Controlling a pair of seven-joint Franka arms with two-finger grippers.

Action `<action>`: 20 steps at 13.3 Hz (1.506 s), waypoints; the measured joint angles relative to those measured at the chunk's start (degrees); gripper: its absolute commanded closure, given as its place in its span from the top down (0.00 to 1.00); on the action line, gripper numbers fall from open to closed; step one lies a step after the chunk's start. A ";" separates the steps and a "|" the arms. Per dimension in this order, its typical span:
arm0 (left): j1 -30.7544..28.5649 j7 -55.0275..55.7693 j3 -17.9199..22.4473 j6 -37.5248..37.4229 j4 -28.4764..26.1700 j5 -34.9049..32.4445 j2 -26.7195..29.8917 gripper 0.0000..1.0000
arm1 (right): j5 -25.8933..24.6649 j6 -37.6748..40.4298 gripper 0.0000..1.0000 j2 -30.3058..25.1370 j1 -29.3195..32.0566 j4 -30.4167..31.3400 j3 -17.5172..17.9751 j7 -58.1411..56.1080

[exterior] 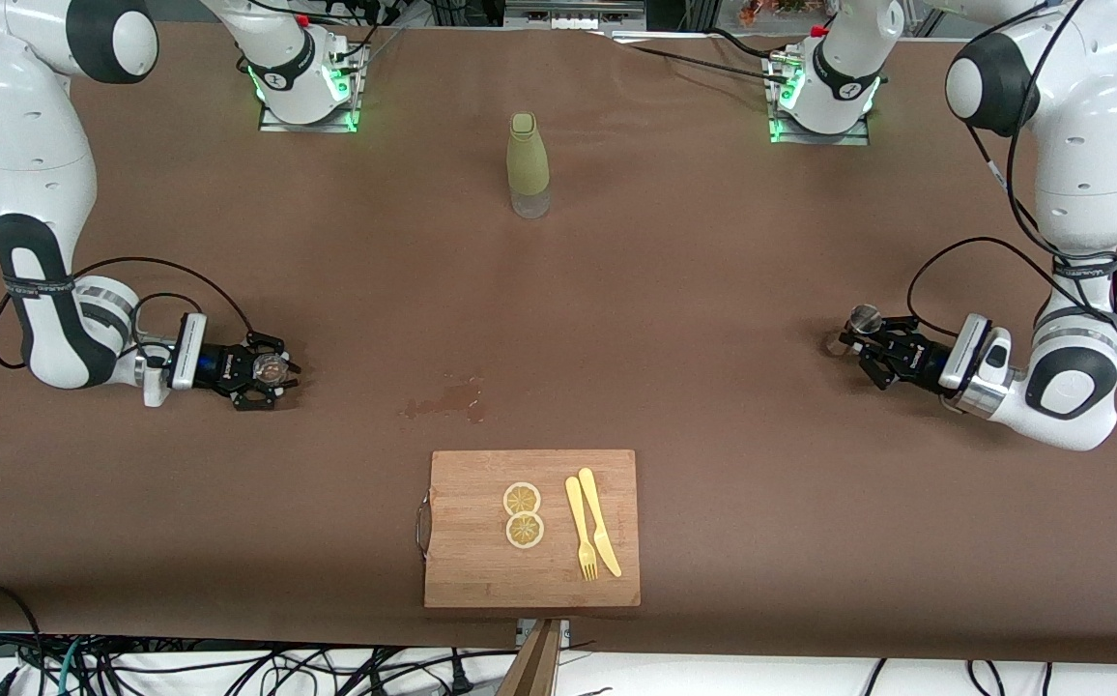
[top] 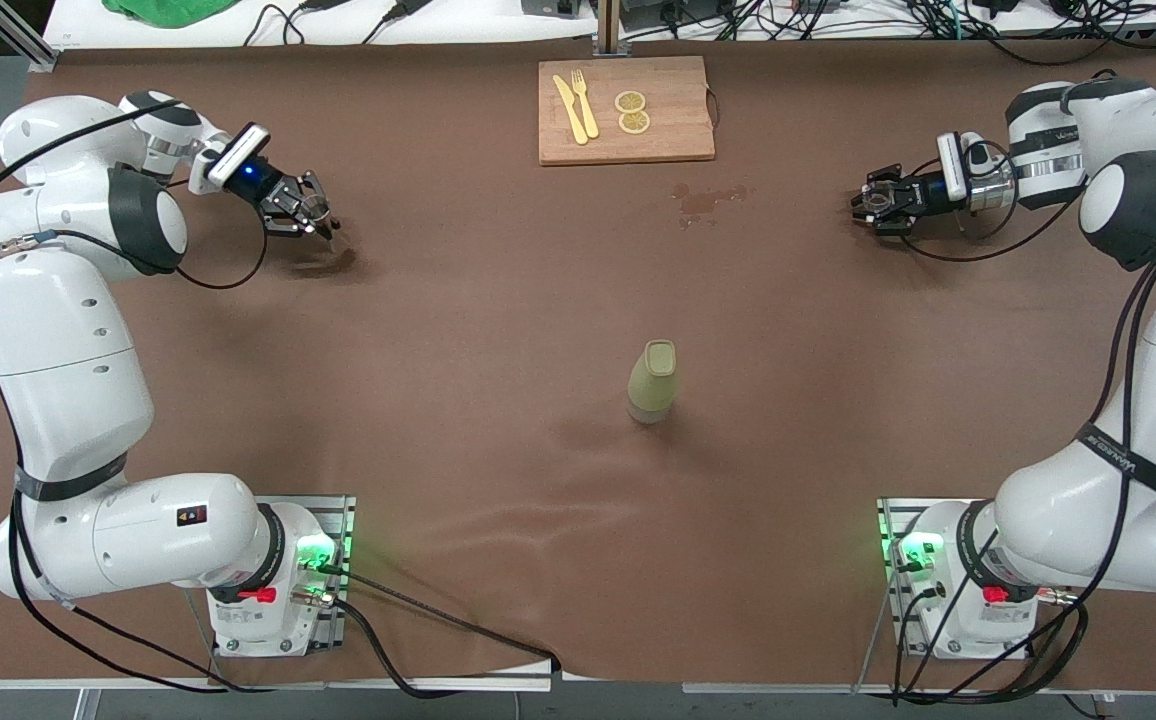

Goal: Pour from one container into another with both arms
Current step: 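Carry the jigger back with the left gripper while the right gripper lowers the glass, then open the right gripper off the glass while the left gripper releases the jigger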

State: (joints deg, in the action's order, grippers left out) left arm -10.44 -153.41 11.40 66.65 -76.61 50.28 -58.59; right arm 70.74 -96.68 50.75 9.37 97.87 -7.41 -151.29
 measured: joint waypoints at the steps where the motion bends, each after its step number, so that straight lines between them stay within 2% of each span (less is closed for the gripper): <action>1: -0.01 -0.55 0.60 -0.29 0.52 -0.49 -0.52 0.00 | 0.23 0.00 0.33 0.04 0.00 0.06 -0.02 0.00; 3: -0.02 -1.74 1.74 -0.43 1.45 -1.01 -1.16 0.00 | 0.96 -0.01 0.44 0.15 0.00 0.26 -0.18 0.00; 6: -0.04 -2.59 4.04 -0.44 2.79 -1.07 -2.19 0.00 | 1.14 -0.01 0.49 0.39 0.04 0.29 -0.43 -0.02; 8: -0.96 -2.98 5.16 -0.88 4.60 -1.43 -3.22 0.00 | 1.16 -0.02 0.76 0.40 0.03 0.29 -0.71 -0.02; 9: -2.24 -2.99 5.15 -1.37 5.85 -1.70 -3.84 0.00 | 1.17 -0.02 1.00 0.41 0.04 0.29 -0.96 -0.02; 12: -5.22 -3.18 4.94 -2.24 7.61 -1.77 -5.37 0.00 | 1.17 -0.02 1.00 0.42 0.03 0.29 -1.75 -0.02; 20: -5.44 -3.39 4.59 -2.46 8.21 -1.77 -6.22 0.00 | 0.99 1.82 1.00 0.41 0.00 0.21 -7.23 -0.02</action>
State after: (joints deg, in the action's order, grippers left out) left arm -15.88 -156.80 15.98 64.20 -68.40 48.51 -64.80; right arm 71.73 -94.87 51.16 9.36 98.08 -14.64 -151.32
